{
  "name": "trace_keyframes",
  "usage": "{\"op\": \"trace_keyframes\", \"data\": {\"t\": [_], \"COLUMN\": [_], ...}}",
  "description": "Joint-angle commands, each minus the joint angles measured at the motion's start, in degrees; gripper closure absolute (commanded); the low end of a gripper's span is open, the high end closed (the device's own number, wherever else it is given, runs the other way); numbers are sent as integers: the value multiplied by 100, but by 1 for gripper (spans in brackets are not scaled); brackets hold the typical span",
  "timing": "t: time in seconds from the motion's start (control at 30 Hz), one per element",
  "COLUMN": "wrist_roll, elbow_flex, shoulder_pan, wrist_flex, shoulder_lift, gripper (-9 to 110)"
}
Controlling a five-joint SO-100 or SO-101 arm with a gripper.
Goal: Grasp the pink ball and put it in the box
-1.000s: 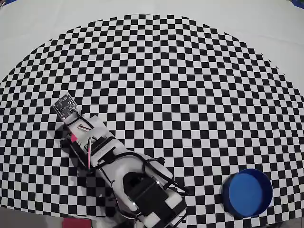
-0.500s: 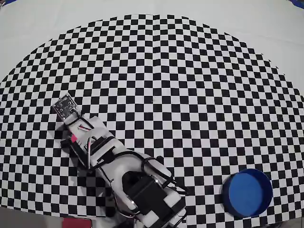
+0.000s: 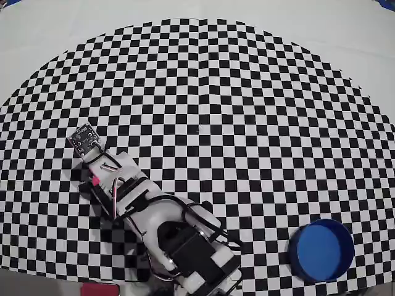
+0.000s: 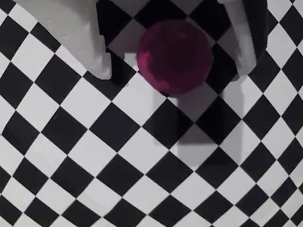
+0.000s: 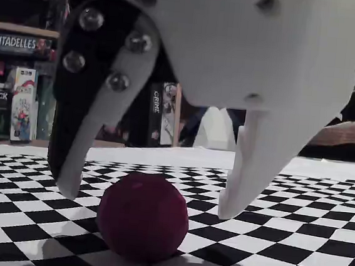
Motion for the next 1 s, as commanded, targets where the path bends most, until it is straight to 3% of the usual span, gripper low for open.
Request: {"op": "trace_keyframes", "data": {"t": [0.0, 0.97], "wrist_roll": [-9, -53], "elbow_flex": [-229, -360], "shoulder_pan": [-53, -70], "wrist_flex": [-114, -229], "shoulder_lift": [-18, -308], "gripper": [71, 71]}}
